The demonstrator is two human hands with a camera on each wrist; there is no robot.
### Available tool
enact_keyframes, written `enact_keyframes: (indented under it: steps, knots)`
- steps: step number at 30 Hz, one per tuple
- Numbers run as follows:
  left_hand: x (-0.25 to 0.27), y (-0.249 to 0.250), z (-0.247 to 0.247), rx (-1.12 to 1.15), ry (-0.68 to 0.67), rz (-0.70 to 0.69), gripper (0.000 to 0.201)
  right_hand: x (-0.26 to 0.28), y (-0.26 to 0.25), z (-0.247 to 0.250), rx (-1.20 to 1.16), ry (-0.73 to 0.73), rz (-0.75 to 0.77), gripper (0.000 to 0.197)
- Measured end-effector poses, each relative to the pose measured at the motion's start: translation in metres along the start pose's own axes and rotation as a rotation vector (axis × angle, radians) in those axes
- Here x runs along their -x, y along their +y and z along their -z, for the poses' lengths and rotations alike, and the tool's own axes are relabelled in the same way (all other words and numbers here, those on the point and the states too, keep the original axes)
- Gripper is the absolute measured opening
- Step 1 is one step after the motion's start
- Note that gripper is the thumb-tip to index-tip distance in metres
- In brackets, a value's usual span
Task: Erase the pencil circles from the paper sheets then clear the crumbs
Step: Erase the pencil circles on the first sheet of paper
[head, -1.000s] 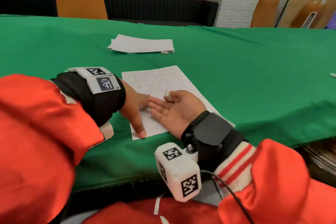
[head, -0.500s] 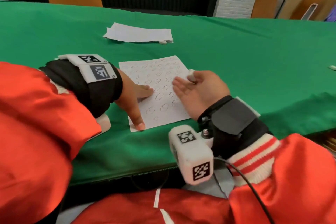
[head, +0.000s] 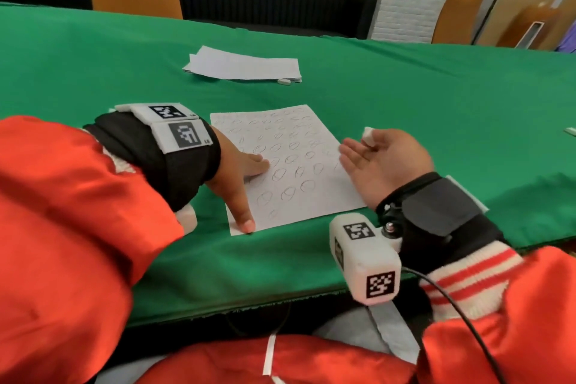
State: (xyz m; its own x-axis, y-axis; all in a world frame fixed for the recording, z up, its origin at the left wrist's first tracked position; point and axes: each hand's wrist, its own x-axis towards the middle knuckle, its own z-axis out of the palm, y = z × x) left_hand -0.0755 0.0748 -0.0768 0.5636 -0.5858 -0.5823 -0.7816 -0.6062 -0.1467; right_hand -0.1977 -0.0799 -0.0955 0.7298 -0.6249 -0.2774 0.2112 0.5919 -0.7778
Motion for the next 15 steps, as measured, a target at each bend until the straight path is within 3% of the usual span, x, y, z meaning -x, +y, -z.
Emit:
enact_keyframes:
  steps: [3, 6, 12, 15]
  knots:
    - [0.0, 0.002, 0.0, -0.004, 0.009, 0.006, 0.114, 0.014, 0.025, -0.018, 0.01, -0.166, -0.163, 0.016]
    - [0.001, 0.003, 0.0, 0.0, 0.022, 0.007, 0.114, 0.011, 0.046, -0.022, 0.007, -0.197, -0.278, 0.022]
    - [0.0, 0.0, -0.001, 0.0, 0.012, -0.003, 0.114, -0.014, 0.006, 0.013, -0.019, 0.127, -0.033, 0.016]
    - [0.0, 0.0, 0.0, -0.007, 0.009, 0.0, 0.115, -0.012, -0.008, 0.021, -0.089, 0.121, 0.013, 0.021]
